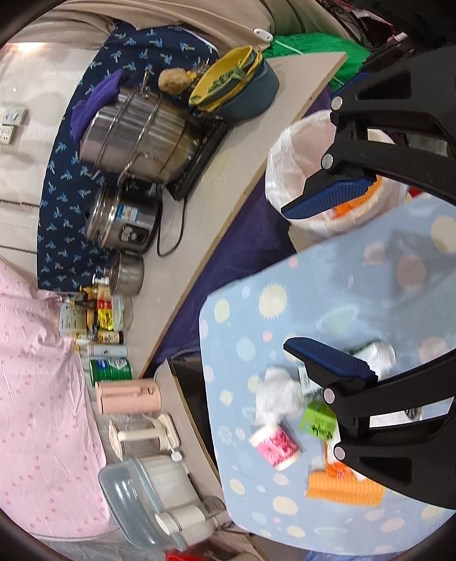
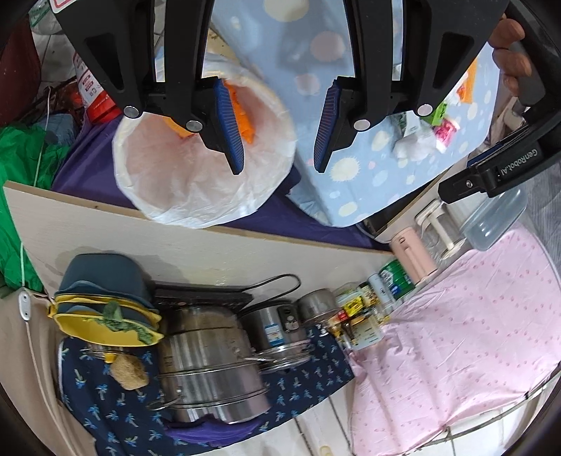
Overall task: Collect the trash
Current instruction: 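Move both grippers back from the bin to the trash pile, then grasp the second orange foam net with the left gripper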
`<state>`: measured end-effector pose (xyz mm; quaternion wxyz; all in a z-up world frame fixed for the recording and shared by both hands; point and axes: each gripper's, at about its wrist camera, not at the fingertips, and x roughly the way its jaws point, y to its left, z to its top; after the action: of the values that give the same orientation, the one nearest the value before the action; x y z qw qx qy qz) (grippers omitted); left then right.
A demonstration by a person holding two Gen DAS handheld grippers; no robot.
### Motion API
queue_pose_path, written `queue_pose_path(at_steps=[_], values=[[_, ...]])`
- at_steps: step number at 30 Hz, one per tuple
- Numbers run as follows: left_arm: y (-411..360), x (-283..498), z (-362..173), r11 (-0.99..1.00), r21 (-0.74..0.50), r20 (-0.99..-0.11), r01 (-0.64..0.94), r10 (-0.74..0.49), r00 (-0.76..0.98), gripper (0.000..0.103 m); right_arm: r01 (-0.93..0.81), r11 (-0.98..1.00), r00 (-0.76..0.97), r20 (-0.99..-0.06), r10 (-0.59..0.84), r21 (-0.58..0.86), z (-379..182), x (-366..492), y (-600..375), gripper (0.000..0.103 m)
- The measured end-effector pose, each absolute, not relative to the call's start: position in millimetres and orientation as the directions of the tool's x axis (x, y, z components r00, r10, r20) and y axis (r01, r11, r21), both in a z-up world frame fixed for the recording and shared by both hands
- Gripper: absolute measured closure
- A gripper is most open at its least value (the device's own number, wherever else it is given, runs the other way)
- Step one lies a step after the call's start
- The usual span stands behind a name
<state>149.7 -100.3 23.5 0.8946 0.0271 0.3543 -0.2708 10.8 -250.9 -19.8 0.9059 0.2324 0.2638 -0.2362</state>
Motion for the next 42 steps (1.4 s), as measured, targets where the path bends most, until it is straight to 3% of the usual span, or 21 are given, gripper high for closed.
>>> queue_pose_path(at_steps=[21,42], values=[[49,191,-41,0.97,-0.025,-0.757,0.242,-0.176,0.629,0.036,0.344,0.907,0.731,-0.676,-0.098,0.241,-57,99,-128,0.062],[115,223,-94,0.992,-0.002,-0.824,0.123,-0.071,0.563,0.032,0.29,0.937,0.648,-0.76,-0.043,0.195,-104,156,-82,0.062]])
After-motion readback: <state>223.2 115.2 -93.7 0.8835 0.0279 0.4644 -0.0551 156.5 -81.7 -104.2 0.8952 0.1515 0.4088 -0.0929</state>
